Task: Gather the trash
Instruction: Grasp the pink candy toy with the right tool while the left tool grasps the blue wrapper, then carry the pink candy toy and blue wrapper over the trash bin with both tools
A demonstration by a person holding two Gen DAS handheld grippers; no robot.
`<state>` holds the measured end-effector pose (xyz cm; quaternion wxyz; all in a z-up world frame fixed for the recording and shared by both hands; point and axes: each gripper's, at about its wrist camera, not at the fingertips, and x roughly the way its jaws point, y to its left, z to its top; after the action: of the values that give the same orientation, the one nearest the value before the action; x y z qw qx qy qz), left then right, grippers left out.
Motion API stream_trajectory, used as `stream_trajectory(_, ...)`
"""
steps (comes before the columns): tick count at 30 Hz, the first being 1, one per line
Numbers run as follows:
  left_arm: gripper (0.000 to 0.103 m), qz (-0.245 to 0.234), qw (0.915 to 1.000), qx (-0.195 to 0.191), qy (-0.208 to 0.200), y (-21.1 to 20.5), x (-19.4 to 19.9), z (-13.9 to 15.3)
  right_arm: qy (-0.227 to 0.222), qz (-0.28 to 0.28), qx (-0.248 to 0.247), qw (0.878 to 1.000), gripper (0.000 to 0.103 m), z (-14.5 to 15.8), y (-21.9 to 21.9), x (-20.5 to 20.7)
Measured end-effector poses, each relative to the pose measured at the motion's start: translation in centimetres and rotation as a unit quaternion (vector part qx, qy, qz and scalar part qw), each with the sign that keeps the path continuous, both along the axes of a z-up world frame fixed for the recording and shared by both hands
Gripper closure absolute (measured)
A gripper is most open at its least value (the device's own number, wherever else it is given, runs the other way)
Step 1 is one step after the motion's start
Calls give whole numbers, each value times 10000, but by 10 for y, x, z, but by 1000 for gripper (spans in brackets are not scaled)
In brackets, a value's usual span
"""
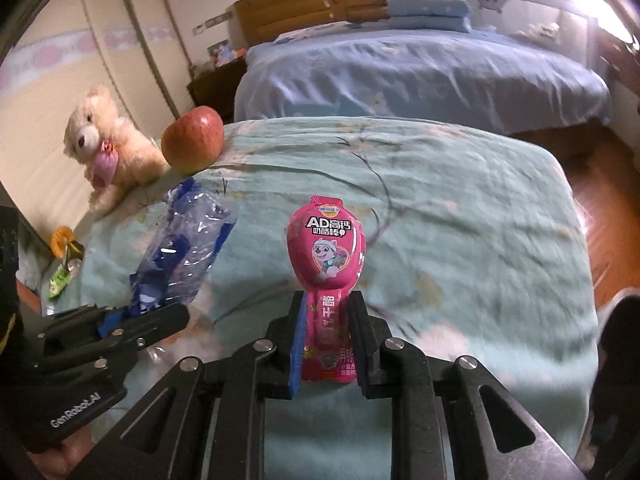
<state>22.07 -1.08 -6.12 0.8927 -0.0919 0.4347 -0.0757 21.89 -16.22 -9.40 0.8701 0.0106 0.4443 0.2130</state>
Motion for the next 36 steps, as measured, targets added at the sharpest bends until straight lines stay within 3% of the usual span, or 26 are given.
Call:
stream_trajectory(22,88,-744,9953,532,-302,-70,-44,26,-243,-901,335,9951,83,22,-67,-60)
stream_trajectory(36,88,-1194,9904,610,-336,-104,-49,27,-307,-1270,396,9906,83,27,-106,-76)
